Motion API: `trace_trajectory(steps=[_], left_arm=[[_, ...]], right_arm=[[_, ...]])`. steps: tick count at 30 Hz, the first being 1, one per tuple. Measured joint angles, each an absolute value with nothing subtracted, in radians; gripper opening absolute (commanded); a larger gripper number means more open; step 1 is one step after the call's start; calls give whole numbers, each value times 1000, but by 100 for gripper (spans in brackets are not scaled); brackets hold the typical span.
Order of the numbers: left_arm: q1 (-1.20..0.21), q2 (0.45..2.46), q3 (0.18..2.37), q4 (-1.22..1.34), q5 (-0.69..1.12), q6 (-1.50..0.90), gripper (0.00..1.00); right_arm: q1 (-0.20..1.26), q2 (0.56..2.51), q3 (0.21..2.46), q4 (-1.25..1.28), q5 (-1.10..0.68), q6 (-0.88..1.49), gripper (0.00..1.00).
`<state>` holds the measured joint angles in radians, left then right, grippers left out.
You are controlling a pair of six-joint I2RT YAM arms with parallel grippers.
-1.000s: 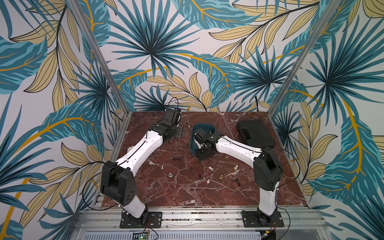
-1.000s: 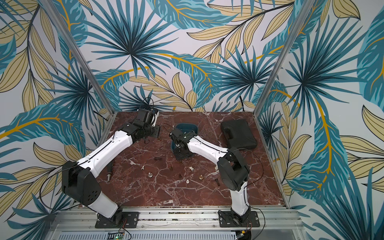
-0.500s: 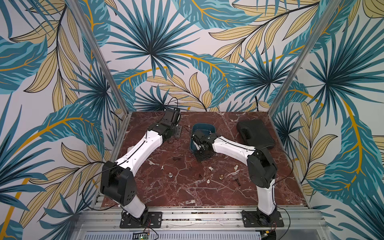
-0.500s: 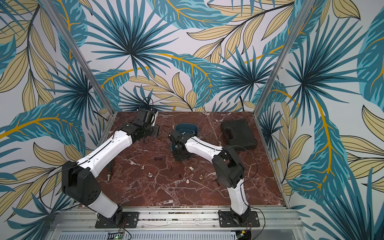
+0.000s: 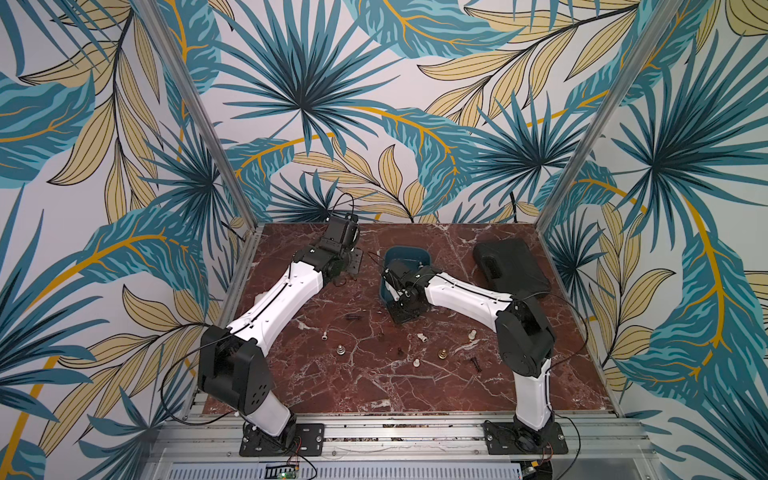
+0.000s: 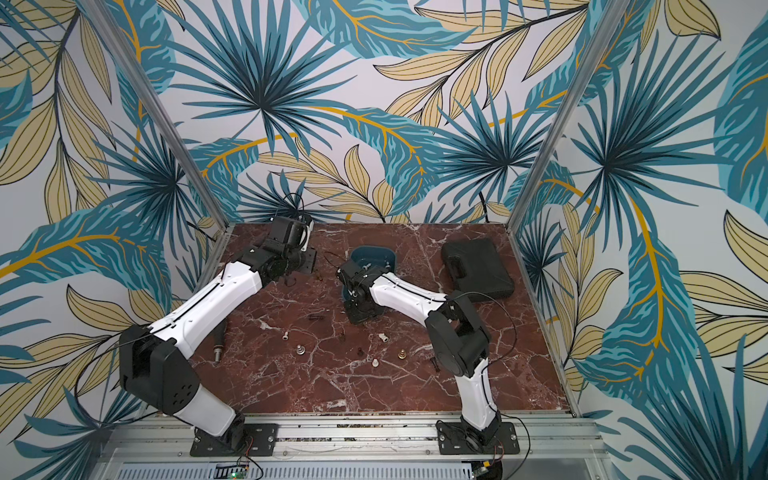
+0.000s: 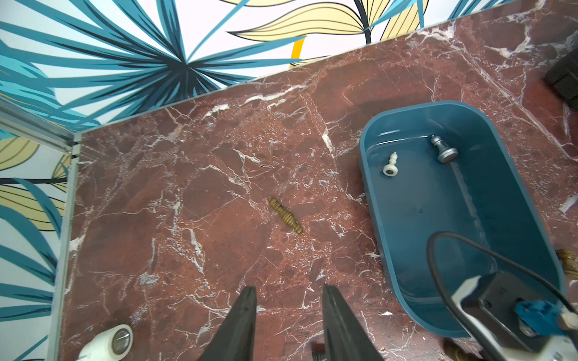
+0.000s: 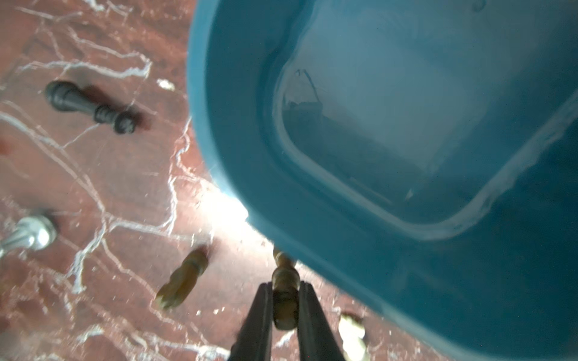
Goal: Put the chess pieces into the storage box
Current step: Pick up the chess piece at the center of the board, then place the chess piece in the storage box.
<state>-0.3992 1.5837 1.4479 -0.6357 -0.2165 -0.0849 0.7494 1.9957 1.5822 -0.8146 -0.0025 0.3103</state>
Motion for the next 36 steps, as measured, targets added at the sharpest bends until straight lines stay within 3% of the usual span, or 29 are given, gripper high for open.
trace_trajectory(steps=[11, 25, 32, 36], left_arm=[[-381, 1456, 1396, -572, -292, -75, 38], [-379, 1514, 1396, -565, -216, -90, 38], [-379, 1534, 1396, -565, -185, -99, 38], [-379, 1549, 1396, -565, -175, -102, 39]], right_arm=[[738, 1841, 1861, -939, 23, 246, 0], [550, 2359, 2302, -1001, 97, 167, 0], [521, 2415, 2336, -1017, 132, 162, 4], [505, 2432, 2369, -1018, 144, 160, 14]])
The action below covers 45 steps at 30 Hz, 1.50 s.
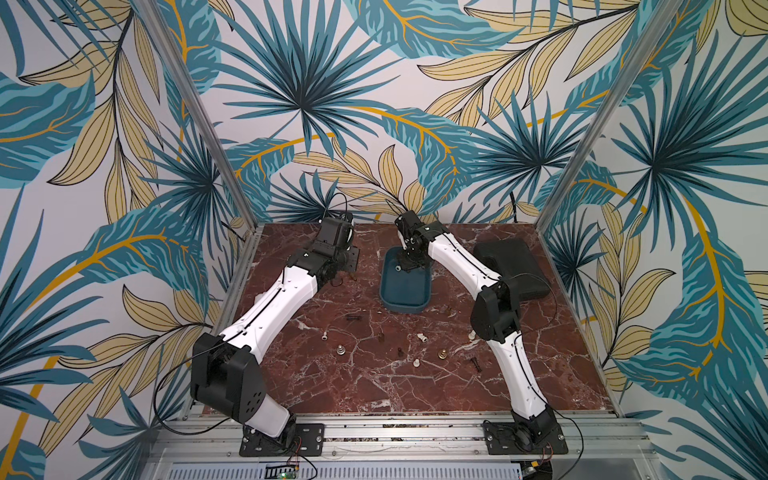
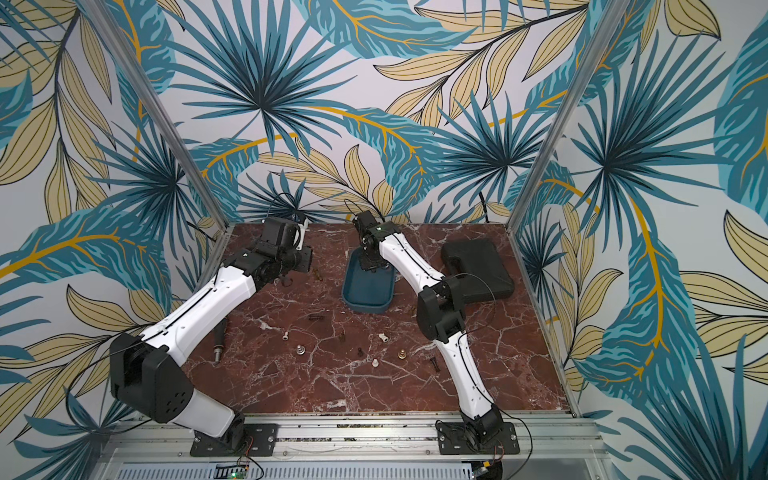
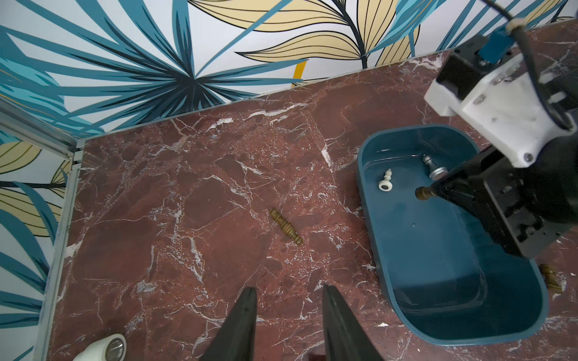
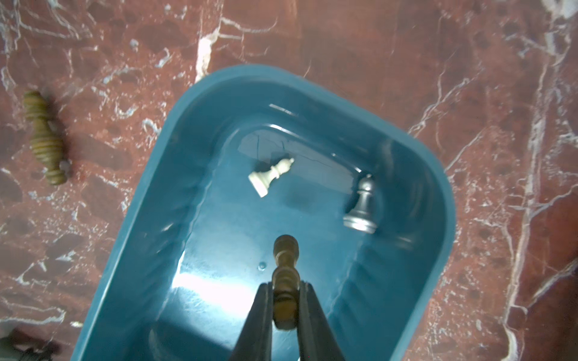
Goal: Put the chess pieces into the storage box
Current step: Place the chess piece in the storage box, then pick up the chess piece at the center of the board.
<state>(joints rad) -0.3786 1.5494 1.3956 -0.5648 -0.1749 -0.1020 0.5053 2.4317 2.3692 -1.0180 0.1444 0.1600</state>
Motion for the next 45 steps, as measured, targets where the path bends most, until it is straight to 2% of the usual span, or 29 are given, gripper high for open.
trace_trajectory(steps=[7, 9, 13, 20, 29, 33, 38, 45], left_arm=[[-379, 1564, 1396, -566, -171, -103, 39], [-379, 1565, 1396, -567, -171, -104, 39], [-379, 1567, 1396, -569, -172, -104, 43], [-374, 1668, 1482, -598, -184, -105, 45], [-300, 2107, 1887, -754, -167, -143, 41], [-281, 2247, 1993, -852, -118, -169, 42], [-273, 2328, 2032, -931, -60, -207, 42], [-273, 2337, 2031, -963, -44, -233, 42]], right_arm=[[479, 2501, 2396, -1016, 154, 160, 21], [474, 2509, 2396, -1014, 156, 165, 33], [471, 2508, 2399, -1014, 156, 168, 47], [471, 2440, 2370, -1016, 137, 179, 48], [474, 2024, 2113, -929, 131, 209, 48], [477, 1902, 1989, -887, 140, 217, 48], [478, 1868, 1901, -871, 157, 217, 49], [478, 1867, 1883, -864, 165, 217, 48]])
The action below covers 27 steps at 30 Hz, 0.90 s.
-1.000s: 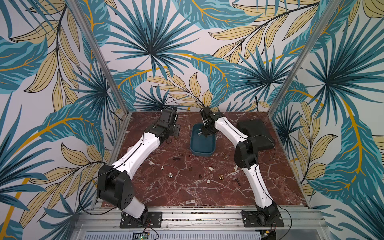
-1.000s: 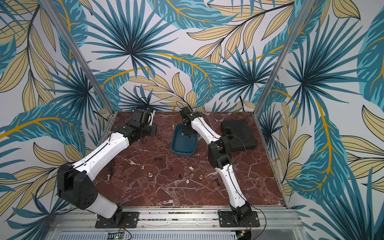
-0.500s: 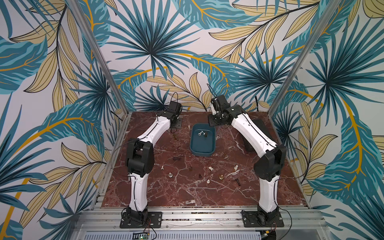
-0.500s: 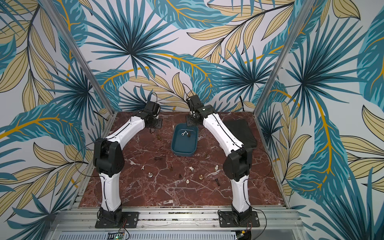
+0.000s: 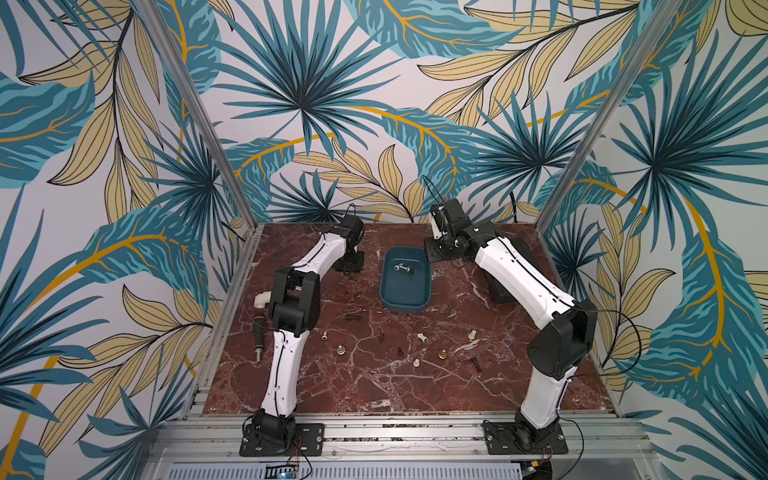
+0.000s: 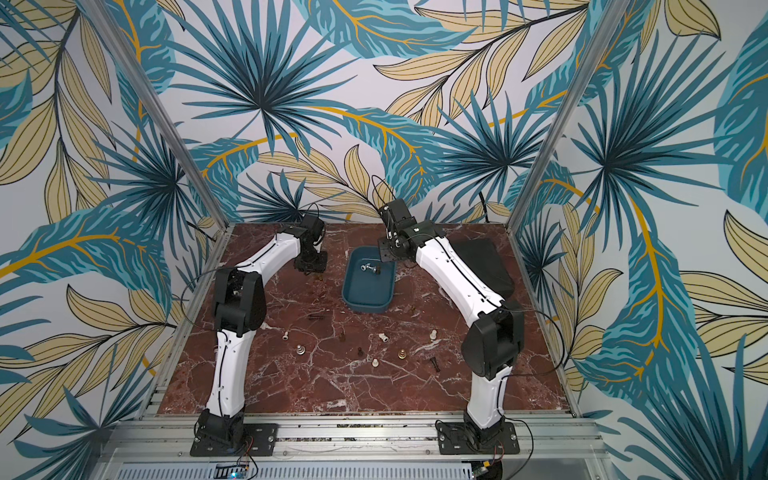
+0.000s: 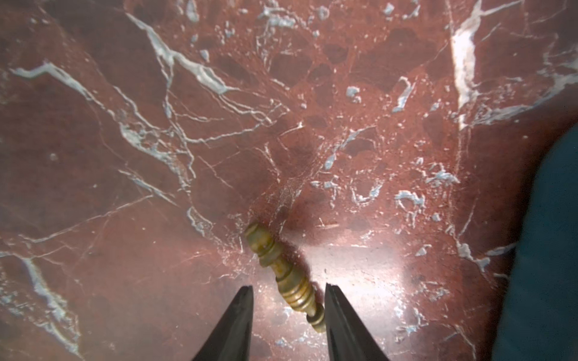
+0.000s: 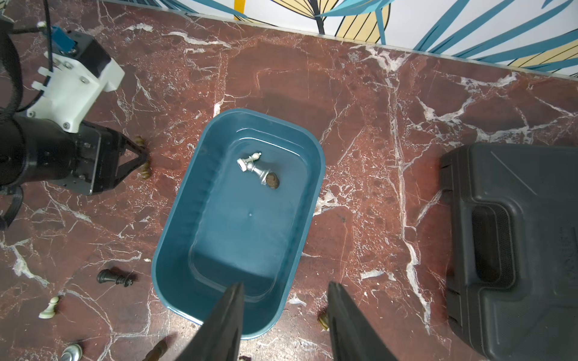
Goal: Put the chess pieces into the storage box
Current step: Pick up the chess piece at the center of the board.
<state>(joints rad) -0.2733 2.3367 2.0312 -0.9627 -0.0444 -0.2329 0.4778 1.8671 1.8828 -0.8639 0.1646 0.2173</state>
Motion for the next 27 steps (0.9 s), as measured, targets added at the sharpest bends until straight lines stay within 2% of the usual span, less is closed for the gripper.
trace_trajectory(steps=[13, 24, 27], left_arm=[[-272, 2338, 2005, -963, -39, -236, 36], [-265, 2362, 2005, -978, -44, -224, 37], [-264, 2367, 2006, -979, -44, -224, 33]], right_arm=[[478, 1866, 1876, -858, 165, 217, 49], [478, 1861, 1860, -857, 168, 218, 48], [478, 1861, 1859, -855, 168, 221, 48]])
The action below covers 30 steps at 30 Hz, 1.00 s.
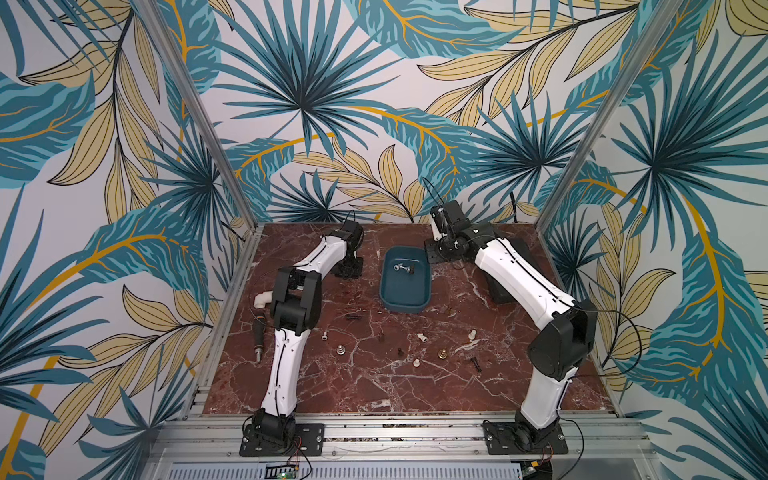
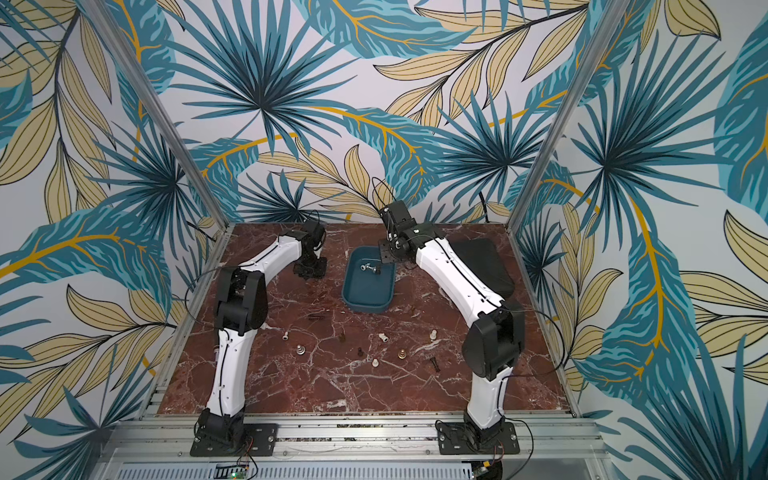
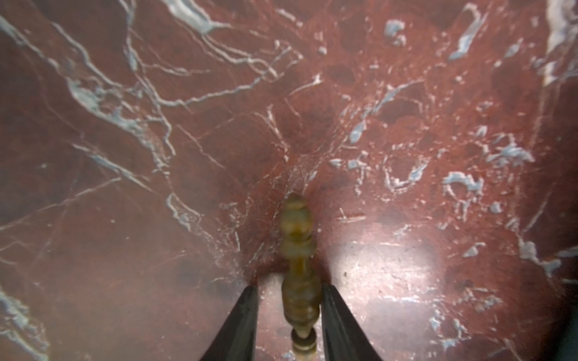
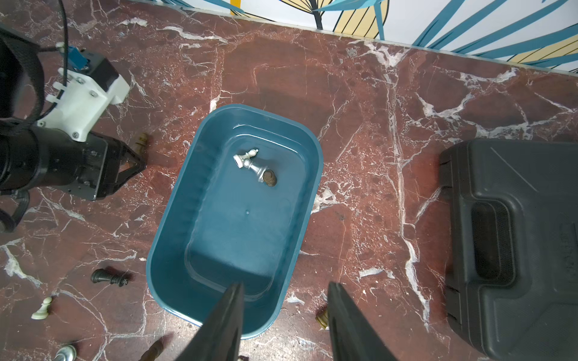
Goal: Put the chess pieces into the storage box
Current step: Pick up the chess piece at the center of the board, then place the chess piece in the storage box.
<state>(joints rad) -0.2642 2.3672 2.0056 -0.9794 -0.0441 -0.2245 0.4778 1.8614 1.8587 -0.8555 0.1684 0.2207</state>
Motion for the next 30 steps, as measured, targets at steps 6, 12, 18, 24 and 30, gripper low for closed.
trace_trajectory(steps=[6, 12, 18, 24, 30], left_arm=[[-265, 2367, 2006, -979, -44, -212, 20], [-265, 2363, 2006, -980, -44, -188, 5], [-268, 2320, 1980, -984, -63, -175, 0], [-311, 2148, 1955, -977, -48, -156, 0], [-429, 2082, 2009, -970, 17, -145, 1]], right_arm=[[478, 1861, 1855, -850, 168, 221, 49], [478, 1859, 1855, -843, 169, 221, 48], [478, 1837, 1854, -842, 173, 221, 48], [478, 1805, 1854, -842, 191, 221, 48], [478, 1788, 1849, -842, 220, 220, 48]])
